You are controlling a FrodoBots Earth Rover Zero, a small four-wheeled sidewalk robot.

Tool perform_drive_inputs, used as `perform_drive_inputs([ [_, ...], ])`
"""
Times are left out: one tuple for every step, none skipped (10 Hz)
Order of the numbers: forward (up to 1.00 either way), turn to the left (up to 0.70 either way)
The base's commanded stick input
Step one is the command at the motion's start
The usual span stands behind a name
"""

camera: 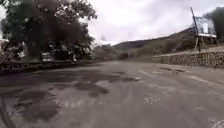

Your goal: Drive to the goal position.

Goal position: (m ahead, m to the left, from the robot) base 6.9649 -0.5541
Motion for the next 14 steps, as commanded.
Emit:
perform_drive_inputs([
  [0.7, 0.0],
  [0.7, 0.0],
  [0.7, 0.0],
  [0.7, 0.0],
  [0.7, 0.0],
  [0.7, 0.0],
  [0.7, 0.0],
  [0.7, 0.0],
  [0.7, 0.0],
  [0.7, 0.0],
  [0.7, 0.0],
  [0.7, 0.0],
  [0.7, 0.0],
  [0.7, 0.0],
])
